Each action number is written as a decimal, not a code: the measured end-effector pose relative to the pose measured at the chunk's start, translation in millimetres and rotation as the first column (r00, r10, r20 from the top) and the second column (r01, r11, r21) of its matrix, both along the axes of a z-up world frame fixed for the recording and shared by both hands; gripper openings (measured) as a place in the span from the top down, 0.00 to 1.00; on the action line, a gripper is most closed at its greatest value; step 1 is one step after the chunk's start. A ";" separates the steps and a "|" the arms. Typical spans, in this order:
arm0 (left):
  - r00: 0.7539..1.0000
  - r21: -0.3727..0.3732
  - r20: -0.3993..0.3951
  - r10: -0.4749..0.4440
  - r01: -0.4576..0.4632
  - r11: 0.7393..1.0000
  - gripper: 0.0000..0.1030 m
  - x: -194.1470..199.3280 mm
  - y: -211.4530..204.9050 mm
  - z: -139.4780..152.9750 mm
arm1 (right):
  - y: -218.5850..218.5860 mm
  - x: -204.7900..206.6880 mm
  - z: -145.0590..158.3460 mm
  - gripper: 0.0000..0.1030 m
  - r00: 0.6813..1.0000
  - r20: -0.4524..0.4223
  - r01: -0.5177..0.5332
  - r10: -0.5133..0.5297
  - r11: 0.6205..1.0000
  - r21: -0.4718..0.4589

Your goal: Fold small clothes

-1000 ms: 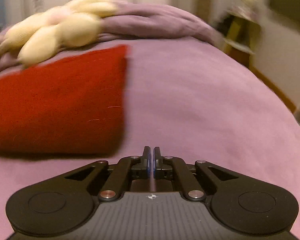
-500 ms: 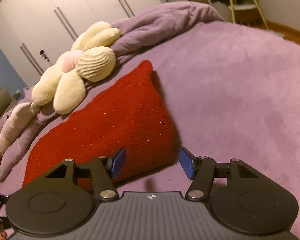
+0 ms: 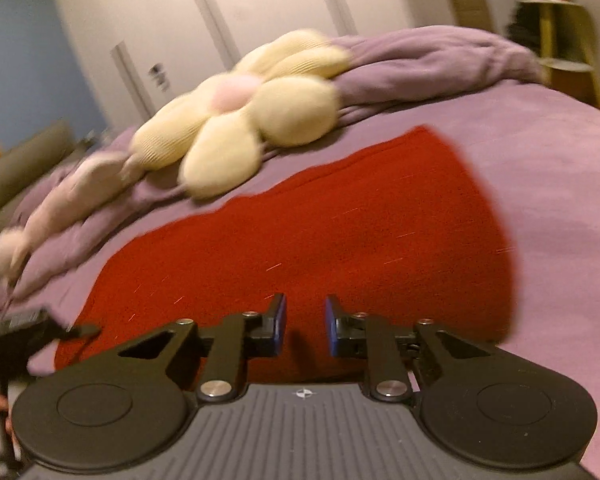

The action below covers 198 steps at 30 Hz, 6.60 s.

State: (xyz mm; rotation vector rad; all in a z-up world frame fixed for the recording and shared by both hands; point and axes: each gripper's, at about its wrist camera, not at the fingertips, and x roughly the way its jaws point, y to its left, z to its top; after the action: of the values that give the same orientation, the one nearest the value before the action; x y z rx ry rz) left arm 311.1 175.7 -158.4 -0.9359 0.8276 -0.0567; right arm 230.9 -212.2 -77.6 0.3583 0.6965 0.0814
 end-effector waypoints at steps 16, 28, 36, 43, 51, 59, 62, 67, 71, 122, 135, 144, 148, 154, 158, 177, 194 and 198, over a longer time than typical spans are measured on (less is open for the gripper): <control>1.000 -0.064 0.028 -0.014 0.016 0.998 0.68 17.4 0.0 -2.9 | 95.5 32.8 -7.4 0.83 0.980 0.091 -0.153 0.175 0.967 -0.205; 0.988 0.065 0.116 -0.104 0.097 0.993 0.72 17.2 -24.9 62.3 | 54.5 20.1 2.7 0.81 0.988 0.060 -0.131 0.141 0.981 -0.146; 0.937 0.228 0.199 -0.285 0.239 0.944 0.72 22.6 -107.7 116.9 | -39.8 -23.3 13.3 0.81 0.987 0.072 0.154 -0.146 0.980 -0.122; 0.857 0.350 0.187 -0.481 0.399 0.847 0.72 23.9 -218.8 103.9 | -86.6 -38.2 4.3 0.81 0.938 0.039 0.340 -0.343 0.896 -0.287; 0.773 0.421 0.156 -0.615 0.511 0.749 0.27 21.4 -274.1 70.4 | -102.0 -46.6 -3.1 0.80 0.942 -0.008 0.319 -0.336 0.903 -0.287; 0.820 0.358 0.261 -0.509 0.408 0.840 0.21 -22.4 -208.8 110.3 | -92.6 -36.2 16.2 0.72 0.974 0.027 0.227 -0.226 0.958 -0.176; 0.888 0.336 0.240 -0.391 0.302 0.892 0.21 -24.9 -168.4 103.8 | -84.1 -21.0 26.4 0.72 0.984 0.036 0.180 -0.177 0.975 -0.127; 0.954 0.273 0.117 -0.275 0.235 0.933 0.21 -15.1 -128.4 73.7 | -57.3 26.9 46.5 0.39 0.998 0.067 -0.013 0.008 0.998 0.066; 0.952 0.222 0.075 -0.296 0.274 0.936 0.11 -4.4 -128.4 60.2 | -33.1 79.1 29.7 0.33 0.992 -0.037 -0.116 0.125 0.976 0.182; 0.917 0.450 0.002 -0.399 0.356 0.819 0.09 -41.2 -215.1 46.7 | -58.4 35.1 53.7 0.80 0.986 0.166 0.039 0.014 0.948 -0.315; 0.902 0.447 -0.059 -0.428 0.407 0.797 0.09 -48.8 -205.7 44.9 | -122.0 36.4 11.2 0.42 0.990 0.016 0.141 -0.140 0.976 -0.164; 0.957 0.410 -0.088 -0.275 0.286 0.866 0.07 -76.0 -162.1 60.5 | -43.6 38.4 43.1 0.79 0.987 0.149 -0.020 0.059 0.968 -0.249; 0.958 0.464 -0.128 -0.257 0.287 0.838 0.07 -78.1 -158.7 58.0 | -19.7 52.3 14.4 0.84 0.992 0.055 -0.091 0.110 0.957 -0.274; 0.960 0.491 -0.152 -0.235 0.280 0.825 0.07 -69.6 -160.6 59.2 | -12.1 38.3 -17.7 0.88 0.988 0.020 -0.133 0.153 0.912 -0.387; 0.954 0.511 -0.134 -0.270 0.300 0.806 0.07 -65.6 -172.7 65.8 | -30.3 36.5 11.7 0.85 0.989 0.040 -0.122 0.143 0.935 -0.332; 0.896 0.267 0.048 -0.442 0.415 0.870 0.03 17.6 -191.6 77.0 | -158.1 69.0 5.9 0.29 0.995 -0.081 0.056 -0.053 0.998 0.030; 0.885 -0.134 0.074 -0.459 0.465 0.875 0.16 108.7 -199.8 4.6 | -205.1 110.2 -78.5 0.28 0.978 -0.179 0.026 0.111 0.780 0.626; 0.900 -0.174 0.068 -0.430 0.435 0.883 0.25 110.8 -197.2 -1.1 | -197.1 115.8 -82.4 0.33 0.980 -0.168 0.021 0.109 0.780 0.626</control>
State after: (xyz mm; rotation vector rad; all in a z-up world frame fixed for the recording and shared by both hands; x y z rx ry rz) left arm 421.9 -21.5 -159.5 -0.9056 1.0069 -0.5443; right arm 346.7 -409.4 -160.0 1.0081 0.8659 0.3338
